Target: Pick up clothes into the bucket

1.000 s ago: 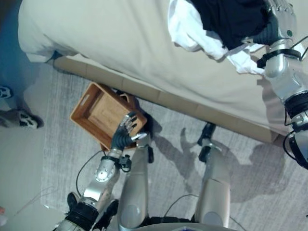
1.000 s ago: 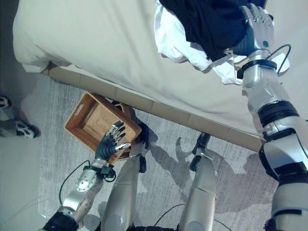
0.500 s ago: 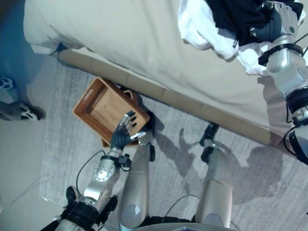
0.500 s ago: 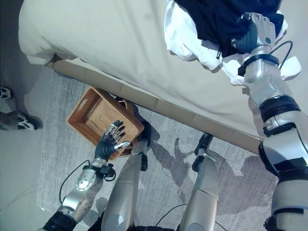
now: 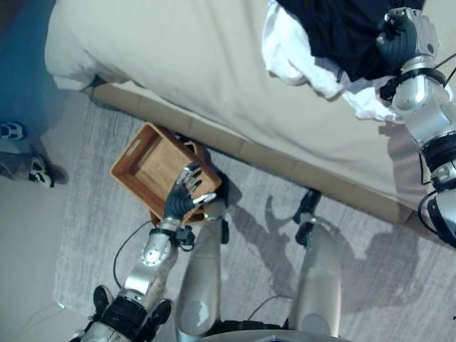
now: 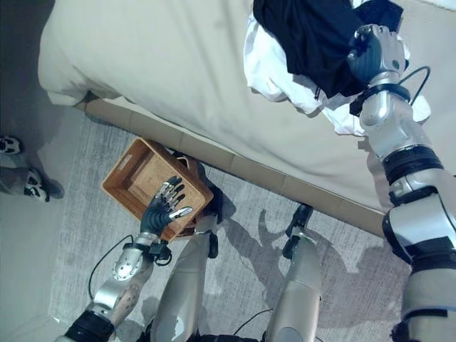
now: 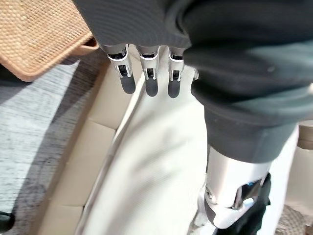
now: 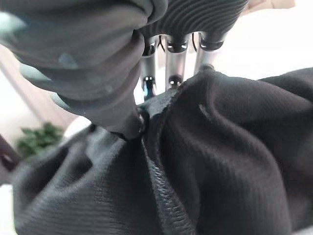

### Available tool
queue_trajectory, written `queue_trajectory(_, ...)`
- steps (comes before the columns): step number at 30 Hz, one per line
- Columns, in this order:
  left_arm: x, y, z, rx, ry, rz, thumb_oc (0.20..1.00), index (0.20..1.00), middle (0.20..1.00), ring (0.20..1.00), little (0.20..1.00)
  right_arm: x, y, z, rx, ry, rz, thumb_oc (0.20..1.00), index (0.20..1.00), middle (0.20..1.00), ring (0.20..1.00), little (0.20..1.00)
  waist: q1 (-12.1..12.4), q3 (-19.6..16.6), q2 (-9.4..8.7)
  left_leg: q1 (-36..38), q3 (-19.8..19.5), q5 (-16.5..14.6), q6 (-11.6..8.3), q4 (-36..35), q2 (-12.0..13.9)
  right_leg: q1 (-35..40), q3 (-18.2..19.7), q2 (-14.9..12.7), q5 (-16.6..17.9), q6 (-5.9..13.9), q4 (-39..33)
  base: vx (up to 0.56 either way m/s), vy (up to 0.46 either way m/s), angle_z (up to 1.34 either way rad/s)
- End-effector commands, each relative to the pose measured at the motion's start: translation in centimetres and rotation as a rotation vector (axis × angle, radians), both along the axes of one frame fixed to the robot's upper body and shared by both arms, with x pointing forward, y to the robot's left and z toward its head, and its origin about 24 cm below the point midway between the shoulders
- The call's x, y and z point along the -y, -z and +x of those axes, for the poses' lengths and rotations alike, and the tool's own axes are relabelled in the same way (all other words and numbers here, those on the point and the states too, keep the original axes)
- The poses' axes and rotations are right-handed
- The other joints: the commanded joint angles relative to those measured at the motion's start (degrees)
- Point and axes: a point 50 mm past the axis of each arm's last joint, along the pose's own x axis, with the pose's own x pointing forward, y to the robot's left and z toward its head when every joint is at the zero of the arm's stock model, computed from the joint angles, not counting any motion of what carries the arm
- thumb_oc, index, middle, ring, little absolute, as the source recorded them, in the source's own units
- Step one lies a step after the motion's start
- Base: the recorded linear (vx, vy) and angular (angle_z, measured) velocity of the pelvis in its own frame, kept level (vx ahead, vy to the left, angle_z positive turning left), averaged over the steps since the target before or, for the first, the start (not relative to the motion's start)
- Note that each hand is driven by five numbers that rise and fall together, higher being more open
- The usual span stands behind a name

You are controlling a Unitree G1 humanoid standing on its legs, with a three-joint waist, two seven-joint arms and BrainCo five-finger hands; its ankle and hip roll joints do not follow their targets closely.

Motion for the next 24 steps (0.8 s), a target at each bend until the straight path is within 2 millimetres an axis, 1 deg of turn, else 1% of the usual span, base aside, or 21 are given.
queue_trajectory(1,-0.8,-0.4,-0.2,0.045,-0.033,0.021,1.000,1.000,1.000,1.000,1.000,-0.1,-1.1,-1.6,0.104,-0.087,0.027,0.200,0.200,0.200,0.200,0.200,-0.23,-0.98,-3.03,4.36,-0.42,-3.93,-2.51,0.47,1.81,7.20,1.31,-0.57,4.82,4.80,-5.90,0.06,-0.022,-0.04)
queue_trajectory(2,-1.0,-0.2,-0.2,0.037,-0.041,0.025,1.000,1.000,1.000,1.000,1.000,-0.3,-0.5,-1.8,0.097,-0.108,0.019,0.200,0.200,0.200,0.200,0.200,-0.50,-1.50,-3.46,5.80,-0.21,-3.94,-2.64,-0.13,2.02,9.00,1.04,-0.44,5.20,4.95,-7.09,0.04,-0.017,-0.06)
queue_trajectory(3,-1.0,-0.2,-0.2,0.036,-0.039,0.026,1.000,1.000,1.000,1.000,1.000,-0.2,-0.4,-1.9,0.097,-0.107,0.021,0.200,0.200,0.200,0.200,0.200,-0.42,-1.41,-3.47,5.99,-0.23,-3.91,-2.64,-0.22,2.03,9.24,0.97,-0.41,5.25,4.95,-7.23,0.07,-0.035,-0.09)
queue_trajectory(4,-1.2,0.0,-0.2,0.032,-0.042,0.030,1.000,1.000,1.000,1.000,1.000,-0.1,0.7,-2.3,0.083,-0.127,0.024,0.200,0.200,0.200,0.200,0.200,-0.73,-2.12,-4.02,8.31,-0.17,-3.93,-2.71,-1.22,2.19,11.68,0.59,-0.19,5.68,5.16,-8.67,0.07,-0.036,-0.09)
queue_trajectory(6,-1.4,0.1,-0.3,0.026,-0.044,0.032,1.000,1.000,1.000,1.000,1.000,-0.2,1.1,-2.7,0.082,-0.148,0.024,0.200,0.200,0.200,0.200,0.200,-0.79,-2.45,-4.40,9.91,-0.09,-3.83,-2.77,-2.11,2.25,13.34,0.39,0.02,5.98,5.29,-9.66,0.06,-0.026,-0.07)
queue_trajectory(8,-1.9,0.4,-0.4,0.014,-0.056,0.038,1.000,1.000,1.000,1.000,1.000,-0.5,2.5,-3.6,0.058,-0.197,0.019,0.200,0.200,0.200,0.200,0.200,-1.33,-3.76,-5.41,13.02,0.34,-3.40,-2.91,-3.95,2.42,17.03,-0.23,0.19,6.98,5.60,-12.79,0.07,-0.024,-0.11)
queue_trajectory(10,-2.2,0.7,-0.6,0.000,-0.065,0.043,1.000,1.000,1.000,1.000,1.000,-0.6,3.3,-4.3,0.035,-0.243,0.018,0.200,0.200,0.200,0.200,0.200,-1.72,-4.73,-6.13,15.26,0.71,-3.32,-3.09,-4.92,2.61,19.64,-0.65,0.63,7.42,5.76,-14.61,0.06,-0.029,-0.09)
queue_trajectory(11,-2.2,0.7,-0.6,-0.001,-0.065,0.043,1.000,1.000,1.000,1.000,1.000,-0.6,3.3,-4.3,0.035,-0.242,0.018,0.200,0.200,0.200,0.200,0.200,-1.72,-4.75,-6.13,15.26,0.69,-3.27,-3.08,-4.97,2.60,19.66,-0.69,0.63,7.47,5.76,-14.68,0.08,-0.022,-0.06)
queue_trajectory(12,-2.3,1.2,-0.8,-0.020,-0.063,0.052,1.000,1.000,1.000,1.000,1.000,-0.8,3.7,-5.1,0.016,-0.289,0.006,0.200,0.200,0.200,0.200,0.200,-2.03,-5.91,-6.73,17.34,0.92,-3.62,-3.33,-5.53,2.97,22.20,-1.19,1.01,7.39,5.87,-16.00,0.10,-0.023,-0.06)
queue_trajectory(14,-2.6,1.4,-1.0,-0.029,-0.063,0.060,1.000,1.000,1.000,1.000,1.000,-0.7,4.0,-5.9,0.004,-0.325,0.012,0.200,0.200,0.200,0.200,0.200,-2.27,-7.03,-7.26,19.34,1.28,-3.47,-3.31,-6.40,3.15,24.69,-1.63,1.37,7.81,5.95,-17.77,0.11,-0.024,-0.06)
queue_trajectory(16,-3.0,1.8,-1.0,-0.041,-0.074,0.097,1.000,1.000,1.000,1.000,1.000,-1.2,3.7,-6.5,0.003,-0.377,0.003,0.200,0.200,0.200,0.200,0.200,-2.53,-8.40,-7.80,21.93,1.76,-3.81,-3.51,-7.34,3.69,27.26,-1.76,1.94,7.68,6.07,-19.18,0.09,-0.018,-0.09)
queue_trajectory(17,-3.0,1.8,-1.0,-0.041,-0.073,0.098,1.000,1.000,1.000,1.000,1.000,-1.2,3.7,-6.5,0.003,-0.377,0.003,0.200,0.200,0.200,0.200,0.200,-2.54,-8.42,-7.85,21.86,1.74,-3.55,-3.44,-7.50,3.57,27.25,-1.80,1.87,7.94,6.08,-19.40,0.12,-0.021,-0.11)
queue_trajectory(18,-3.3,2.0,-1.0,-0.049,-0.081,0.138,1.000,1.000,1.000,1.000,1.000,-1.4,3.7,-7.0,-0.001,-0.415,0.008,0.200,0.200,0.200,0.200,0.200,-2.82,-10.10,-8.31,24.27,2.27,-3.63,-3.50,-8.74,3.82,29.62,-2.26,2.34,7.99,6.19,-21.12,0.13,-0.030,-0.12)
queue_trajectory(20,-3.7,2.0,-1.0,-0.044,-0.097,0.198,1.000,1.000,1.000,1.000,1.000,-1.6,3.2,-7.5,0.008,-0.443,0.003,0.200,0.200,0.200,0.200,0.200,-3.18,-11.78,-8.69,26.45,2.86,-3.60,-3.68,-9.81,4.05,32.03,-2.64,3.00,8.05,6.33,-22.62,0.14,-0.029,-0.11)
queue_trajectory(22,-3.9,1.7,-0.6,-0.027,-0.106,0.254,1.000,1.000,1.000,1.000,1.000,-2.1,2.0,-8.0,0.044,-0.491,0.006,0.200,0.200,0.200,0.200,0.200,-3.53,-13.40,-9.03,28.59,3.43,-3.78,-3.83,-10.54,4.44,33.85,-2.77,3.46,8.01,6.31,-23.64,0.10,-0.006,-0.02)
queue_trajectory(24,-4.0,1.6,-0.4,-0.023,-0.117,0.275,1.000,1.000,1.000,1.000,1.000,-2.5,1.5,-8.2,0.059,-0.526,0.029,0.200,0.200,0.200,0.200,0.200,-3.77,-15.03,-9.36,30.66,4.17,-4.04,-3.90,-11.18,4.86,35.63,-2.59,4.15,8.05,6.29,-24.84,0.11,-0.011,-0.02)
